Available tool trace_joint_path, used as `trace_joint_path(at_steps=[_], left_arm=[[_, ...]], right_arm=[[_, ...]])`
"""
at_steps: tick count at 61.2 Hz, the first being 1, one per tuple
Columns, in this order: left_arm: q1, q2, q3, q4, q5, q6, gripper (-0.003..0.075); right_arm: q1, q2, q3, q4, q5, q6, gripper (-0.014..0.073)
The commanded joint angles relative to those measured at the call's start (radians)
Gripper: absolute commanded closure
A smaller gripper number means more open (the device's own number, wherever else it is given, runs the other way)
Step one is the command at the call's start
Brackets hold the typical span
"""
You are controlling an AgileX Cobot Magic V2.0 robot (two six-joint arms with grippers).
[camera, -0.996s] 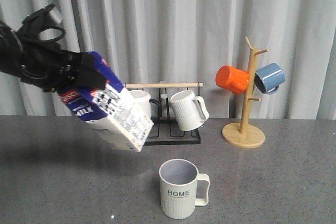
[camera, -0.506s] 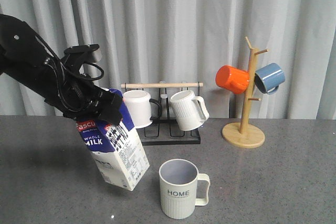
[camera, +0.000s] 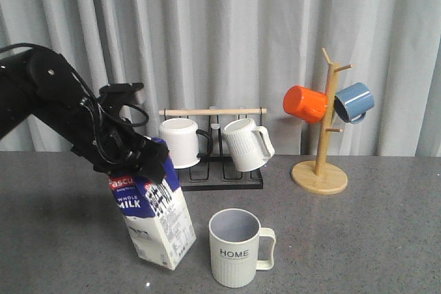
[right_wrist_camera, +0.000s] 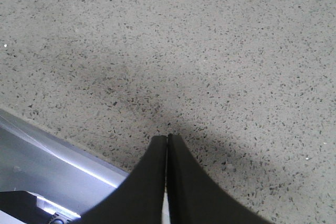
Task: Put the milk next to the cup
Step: 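Carry the carton beside the HOME mug and lower it upright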
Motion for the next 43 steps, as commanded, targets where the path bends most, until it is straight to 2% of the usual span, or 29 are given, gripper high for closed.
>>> trace_joint_path(at_steps=[1, 30, 43], left_arm=[[-0.023, -0.036, -0.027, -0.030, -0.018, -0.008, 0.0609], [-0.048, 0.005, -0.027, -0.004, -0.018, -0.012, 0.0594], [-0.048, 0.002, -0.027, -0.012, -0.018, -0.020, 0.0491]], right_arm=[[0.000, 0.001, -0.024, -0.013, -0.059, -0.002, 0.0599], [0.000, 0.001, -0.024, -0.013, -0.058, -0.002, 0.0599], [0.000, 0.001, -0.024, -0.013, -0.058, -0.002, 0.0599]])
